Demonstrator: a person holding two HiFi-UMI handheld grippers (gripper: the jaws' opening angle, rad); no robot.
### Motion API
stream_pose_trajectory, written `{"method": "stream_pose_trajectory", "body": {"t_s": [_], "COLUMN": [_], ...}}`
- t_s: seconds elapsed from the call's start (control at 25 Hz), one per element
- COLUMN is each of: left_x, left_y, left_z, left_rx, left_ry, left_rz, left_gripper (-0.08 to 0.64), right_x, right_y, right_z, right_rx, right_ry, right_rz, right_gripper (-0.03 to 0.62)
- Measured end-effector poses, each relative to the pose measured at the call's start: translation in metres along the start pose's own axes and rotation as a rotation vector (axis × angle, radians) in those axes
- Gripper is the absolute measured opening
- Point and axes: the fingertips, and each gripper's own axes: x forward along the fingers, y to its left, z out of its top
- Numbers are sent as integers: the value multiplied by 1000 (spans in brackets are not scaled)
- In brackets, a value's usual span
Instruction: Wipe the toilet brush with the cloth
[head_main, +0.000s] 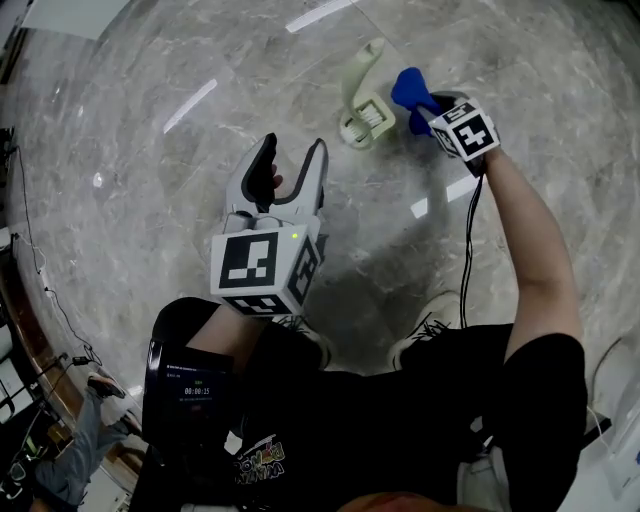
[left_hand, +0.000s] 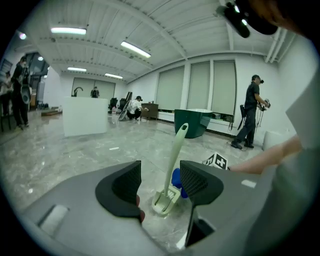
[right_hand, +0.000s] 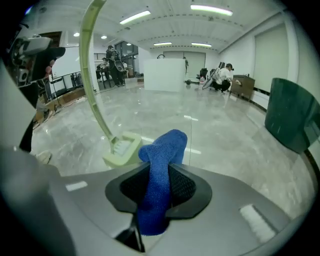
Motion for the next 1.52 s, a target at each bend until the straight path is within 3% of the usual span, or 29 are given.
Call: {"method": "stream_pose_trajectory", "body": {"t_s": [0.16,0.36,0.44,0.56,0.68,0.76,0.88,1.08,1.32,1.44,1.52], "left_x": [-10,-16,-17,-18,-16,-14,-9,-3,4,5,5], "left_y": [-6,-3,-1,0,1,0,-2,-6,-10,-5,-2], "left_z": [5,-1,-3,-4,-6,-8,-8,0,-3,-7,-6], "left_rx": [115,100,66,34,16,8,0,-26,-24,-23,-24], "left_ry": [-41,-33,-20,-7,-6,-9,-8,-5,15,23,22], "left_rz": [-7,-12,-9,-10,-17,-29,-37,-46,-47,-31,-23], "left_gripper": [245,245,245,245,245,245,245,245,245,245,245], "right_x": [14,30,33,33,26,19,4,-8,-6,-6,-3], "right_y": [25,67,68,42,8,-2,8,88,185,200,188], "right_z": [69,109,109,95,65,33,-22,-75,-39,-23,-25], "right_rx": [-101,-245,-254,-187,-116,-117,-159,-209,-291,-291,-270], "right_ry": [-127,-167,-158,-131,-77,-20,72,170,100,62,68], "right_rz": [44,102,90,11,-60,-59,33,317,540,578,557], "right_gripper": [101,103,103,103,103,102,102,101,101,101,101]}}
